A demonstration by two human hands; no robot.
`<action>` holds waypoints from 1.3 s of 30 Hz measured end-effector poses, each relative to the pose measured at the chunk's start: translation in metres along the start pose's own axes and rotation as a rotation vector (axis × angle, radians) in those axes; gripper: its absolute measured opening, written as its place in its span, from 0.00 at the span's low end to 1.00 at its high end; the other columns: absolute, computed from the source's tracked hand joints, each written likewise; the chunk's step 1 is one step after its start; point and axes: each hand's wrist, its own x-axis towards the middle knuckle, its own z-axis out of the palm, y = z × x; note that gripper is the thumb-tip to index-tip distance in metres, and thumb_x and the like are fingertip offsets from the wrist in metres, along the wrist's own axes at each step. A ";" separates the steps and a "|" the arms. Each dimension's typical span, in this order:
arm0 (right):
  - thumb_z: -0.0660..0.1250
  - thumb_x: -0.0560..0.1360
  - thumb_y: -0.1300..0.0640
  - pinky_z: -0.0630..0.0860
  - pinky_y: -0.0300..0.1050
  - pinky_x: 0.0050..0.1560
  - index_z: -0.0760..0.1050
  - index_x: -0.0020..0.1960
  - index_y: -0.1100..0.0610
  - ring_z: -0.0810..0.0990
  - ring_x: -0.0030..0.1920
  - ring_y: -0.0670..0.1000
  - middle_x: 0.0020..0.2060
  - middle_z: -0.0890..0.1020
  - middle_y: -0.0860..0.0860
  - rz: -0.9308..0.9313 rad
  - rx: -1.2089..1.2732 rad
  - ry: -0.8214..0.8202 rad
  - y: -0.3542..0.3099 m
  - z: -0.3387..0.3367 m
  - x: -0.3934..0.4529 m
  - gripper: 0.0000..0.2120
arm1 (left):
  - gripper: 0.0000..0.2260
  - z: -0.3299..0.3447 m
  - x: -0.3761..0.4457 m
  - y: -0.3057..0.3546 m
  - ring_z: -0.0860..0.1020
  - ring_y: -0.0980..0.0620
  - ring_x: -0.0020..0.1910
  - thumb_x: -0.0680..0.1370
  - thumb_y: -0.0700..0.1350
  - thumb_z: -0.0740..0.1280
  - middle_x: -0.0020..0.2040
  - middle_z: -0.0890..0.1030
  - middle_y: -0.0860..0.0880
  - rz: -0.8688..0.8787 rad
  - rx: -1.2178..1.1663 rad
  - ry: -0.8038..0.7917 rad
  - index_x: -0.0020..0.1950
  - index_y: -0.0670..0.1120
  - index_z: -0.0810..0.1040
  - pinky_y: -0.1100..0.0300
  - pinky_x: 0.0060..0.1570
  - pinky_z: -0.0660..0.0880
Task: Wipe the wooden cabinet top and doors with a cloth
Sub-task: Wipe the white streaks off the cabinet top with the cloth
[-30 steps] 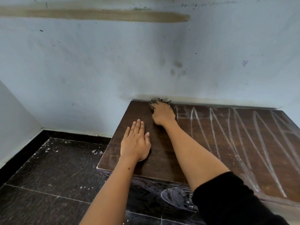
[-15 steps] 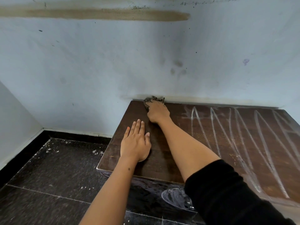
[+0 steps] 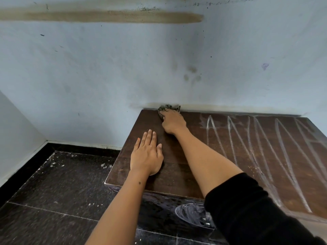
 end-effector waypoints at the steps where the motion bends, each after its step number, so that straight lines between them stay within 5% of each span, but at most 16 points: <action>1: 0.58 0.78 0.58 0.61 0.52 0.70 0.66 0.71 0.53 0.65 0.70 0.57 0.71 0.67 0.53 0.013 0.008 -0.005 0.007 -0.004 -0.002 0.21 | 0.25 0.000 0.000 0.000 0.43 0.53 0.77 0.83 0.52 0.43 0.79 0.45 0.49 0.001 0.000 -0.007 0.78 0.46 0.45 0.56 0.74 0.40; 6: 0.57 0.78 0.59 0.58 0.52 0.72 0.63 0.73 0.55 0.61 0.72 0.58 0.73 0.64 0.55 0.162 -0.010 0.053 0.050 -0.024 -0.014 0.24 | 0.25 -0.003 -0.001 0.001 0.42 0.53 0.77 0.83 0.52 0.42 0.79 0.45 0.49 -0.004 -0.001 -0.033 0.78 0.46 0.44 0.56 0.74 0.40; 17: 0.58 0.77 0.59 0.54 0.50 0.73 0.63 0.73 0.53 0.60 0.73 0.55 0.72 0.64 0.53 0.151 -0.027 0.192 0.026 -0.010 -0.135 0.24 | 0.25 -0.017 -0.003 0.011 0.42 0.50 0.77 0.83 0.52 0.43 0.79 0.44 0.46 -0.049 0.006 -0.133 0.78 0.43 0.45 0.53 0.74 0.39; 27: 0.56 0.78 0.58 0.53 0.50 0.74 0.62 0.73 0.53 0.58 0.74 0.55 0.73 0.63 0.53 0.131 0.010 0.061 0.037 -0.025 -0.092 0.23 | 0.26 0.004 -0.010 0.058 0.42 0.50 0.77 0.83 0.52 0.43 0.78 0.43 0.46 0.035 -0.013 -0.075 0.78 0.42 0.44 0.53 0.75 0.40; 35: 0.54 0.80 0.56 0.50 0.48 0.74 0.63 0.73 0.50 0.57 0.74 0.51 0.74 0.63 0.50 0.153 -0.004 0.209 0.024 -0.009 -0.202 0.22 | 0.26 0.011 -0.006 0.056 0.43 0.51 0.77 0.82 0.52 0.43 0.79 0.45 0.47 0.026 0.001 -0.045 0.78 0.44 0.45 0.54 0.74 0.40; 39: 0.53 0.80 0.57 0.50 0.49 0.75 0.62 0.74 0.50 0.56 0.75 0.52 0.74 0.61 0.51 0.147 0.016 0.125 0.031 -0.021 -0.177 0.22 | 0.25 0.010 -0.007 0.057 0.43 0.51 0.77 0.83 0.52 0.43 0.79 0.45 0.47 0.031 -0.001 -0.053 0.78 0.43 0.45 0.54 0.74 0.40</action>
